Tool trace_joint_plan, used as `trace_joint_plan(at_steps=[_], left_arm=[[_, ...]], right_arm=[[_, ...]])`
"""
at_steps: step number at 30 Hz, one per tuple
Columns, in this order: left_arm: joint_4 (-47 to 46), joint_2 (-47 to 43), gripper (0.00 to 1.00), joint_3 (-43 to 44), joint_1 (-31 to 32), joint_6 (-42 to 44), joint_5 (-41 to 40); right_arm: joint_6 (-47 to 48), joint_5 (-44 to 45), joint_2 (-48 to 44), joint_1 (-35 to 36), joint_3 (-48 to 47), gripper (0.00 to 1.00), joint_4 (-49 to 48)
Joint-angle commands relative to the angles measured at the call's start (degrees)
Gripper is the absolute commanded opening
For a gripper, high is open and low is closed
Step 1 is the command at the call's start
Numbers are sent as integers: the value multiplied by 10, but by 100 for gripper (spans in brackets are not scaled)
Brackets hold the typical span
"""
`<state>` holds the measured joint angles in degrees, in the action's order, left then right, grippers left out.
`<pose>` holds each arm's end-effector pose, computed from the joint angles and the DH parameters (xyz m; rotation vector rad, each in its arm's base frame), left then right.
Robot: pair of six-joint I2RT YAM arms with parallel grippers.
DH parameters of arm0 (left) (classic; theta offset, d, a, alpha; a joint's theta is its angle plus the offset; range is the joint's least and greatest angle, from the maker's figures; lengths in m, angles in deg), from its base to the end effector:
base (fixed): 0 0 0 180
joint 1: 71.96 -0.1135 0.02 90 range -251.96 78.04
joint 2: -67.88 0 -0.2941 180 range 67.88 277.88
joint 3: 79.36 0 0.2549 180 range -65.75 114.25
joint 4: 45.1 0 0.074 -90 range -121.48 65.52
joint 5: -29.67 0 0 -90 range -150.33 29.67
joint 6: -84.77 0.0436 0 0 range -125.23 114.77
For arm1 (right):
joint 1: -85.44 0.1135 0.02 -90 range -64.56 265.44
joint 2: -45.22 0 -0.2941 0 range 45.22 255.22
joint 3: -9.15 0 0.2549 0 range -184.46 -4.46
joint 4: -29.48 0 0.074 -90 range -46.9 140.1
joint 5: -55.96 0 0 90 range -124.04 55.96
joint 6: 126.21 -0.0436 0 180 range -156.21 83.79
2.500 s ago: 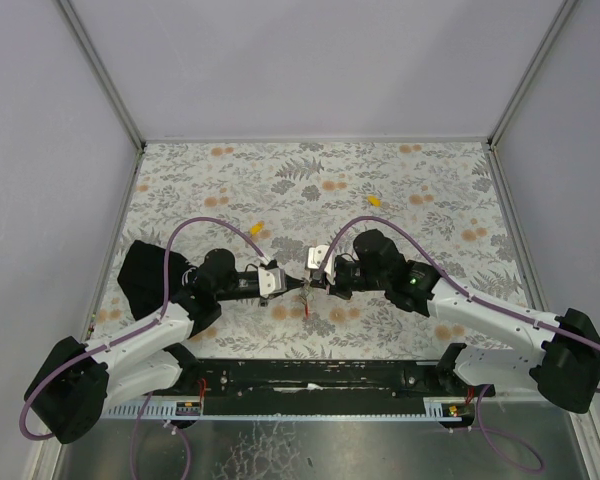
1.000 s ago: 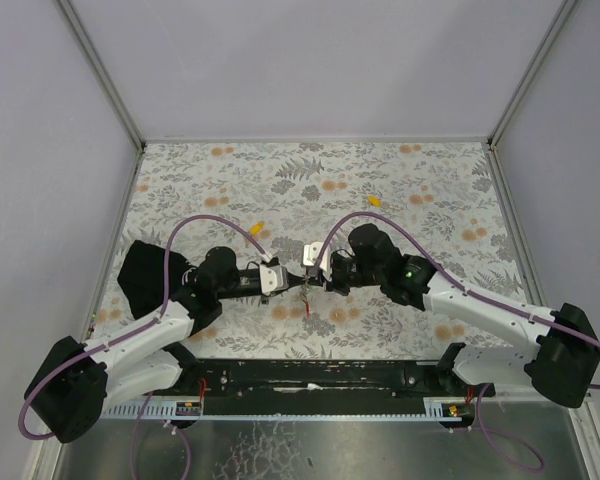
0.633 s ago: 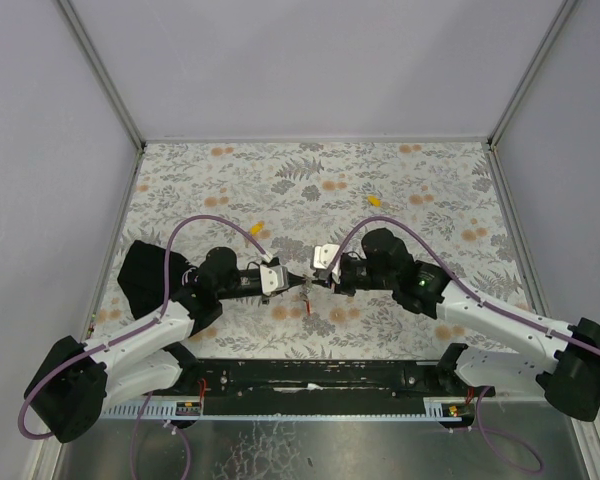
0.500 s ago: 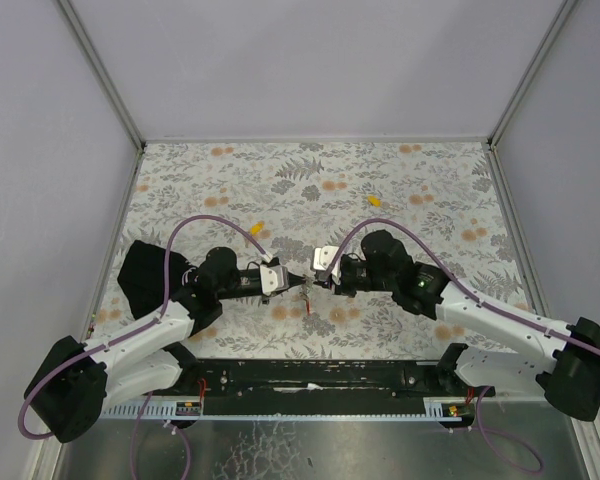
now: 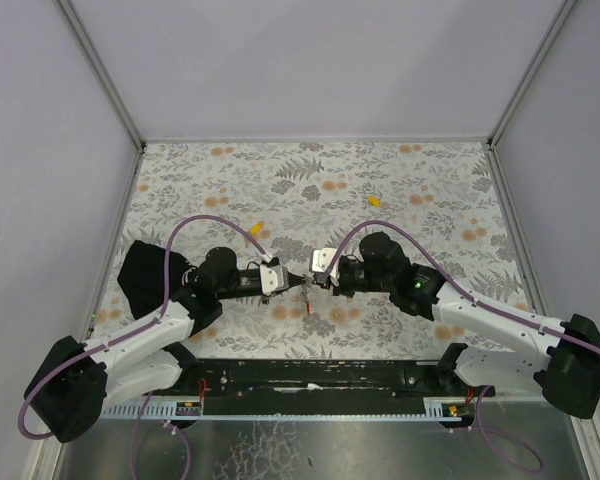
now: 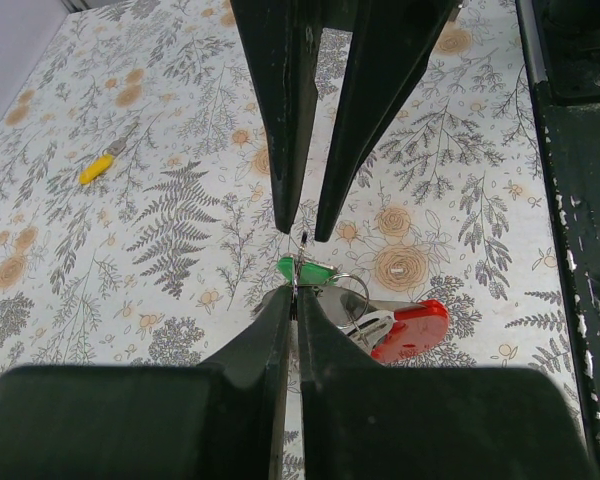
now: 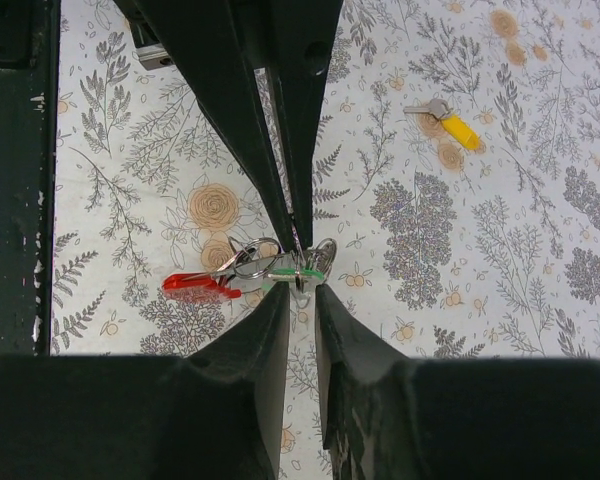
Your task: Put the keys on the keyring
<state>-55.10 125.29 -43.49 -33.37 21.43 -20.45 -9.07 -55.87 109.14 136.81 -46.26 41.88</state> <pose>0.1420 -0.1491 0.2462 1.3513 1.1696 -0.7637 0.1432 0.2052 0.2991 -1.4315 1.3434 0.6481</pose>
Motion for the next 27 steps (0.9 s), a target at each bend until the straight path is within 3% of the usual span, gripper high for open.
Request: trace_joint_plan(at_steps=[1,5,10,27], left_arm=[[-51,-13,0,0,3,-7,6],[-52,-14,0,0,3,-7,7],[-52,-13,0,0,3,-7,8],[-8,6,0,23,6,4,4]], right_arm=[[8,3,4,3,-3,22,-36],[9,3,8,3,-4,17,-36],[7,-1,9,2,-7,0,-36],[8,-28,10,3,-39,0,-24]])
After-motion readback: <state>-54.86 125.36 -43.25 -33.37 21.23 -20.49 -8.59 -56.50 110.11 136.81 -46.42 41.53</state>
